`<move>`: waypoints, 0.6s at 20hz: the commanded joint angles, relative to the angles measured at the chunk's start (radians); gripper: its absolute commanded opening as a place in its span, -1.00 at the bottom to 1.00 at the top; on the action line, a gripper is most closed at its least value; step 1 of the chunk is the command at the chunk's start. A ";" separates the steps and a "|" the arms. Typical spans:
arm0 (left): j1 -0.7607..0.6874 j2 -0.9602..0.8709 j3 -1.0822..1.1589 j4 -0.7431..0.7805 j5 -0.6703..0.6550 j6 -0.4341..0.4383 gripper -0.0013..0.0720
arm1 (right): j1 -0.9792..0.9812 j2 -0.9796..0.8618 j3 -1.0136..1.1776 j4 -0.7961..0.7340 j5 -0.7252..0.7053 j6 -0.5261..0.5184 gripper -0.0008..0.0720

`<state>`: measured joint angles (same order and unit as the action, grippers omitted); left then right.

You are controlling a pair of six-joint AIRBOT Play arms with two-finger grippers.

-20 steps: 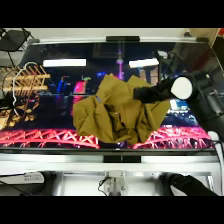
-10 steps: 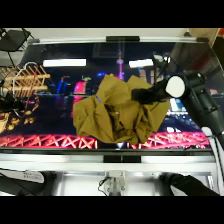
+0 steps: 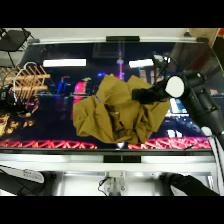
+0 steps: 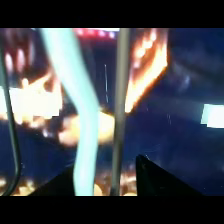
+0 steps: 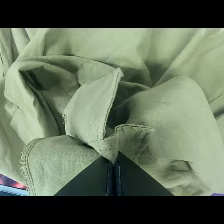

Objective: Fold the shirts.

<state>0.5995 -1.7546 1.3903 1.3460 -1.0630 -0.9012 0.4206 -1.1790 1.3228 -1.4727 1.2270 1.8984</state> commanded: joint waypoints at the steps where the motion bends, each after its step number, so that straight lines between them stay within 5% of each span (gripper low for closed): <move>1: -0.002 -0.010 -0.001 0.001 -0.019 0.000 -0.75 | 0.000 0.000 0.000 -0.002 0.000 -0.011 -0.82; 8: -0.002 0.080 0.066 -0.021 -0.019 -0.051 -0.82 | 0.000 0.020 0.004 -0.016 0.002 -0.020 -0.82; 12: -0.002 0.208 0.079 -0.217 0.003 -0.102 -0.83 | 0.000 0.090 0.004 -0.143 0.003 -0.023 -0.82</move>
<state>0.5972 -1.6253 1.4563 1.2568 -1.0794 -0.9653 0.4206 -1.1294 1.3254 -1.5303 1.2293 1.8801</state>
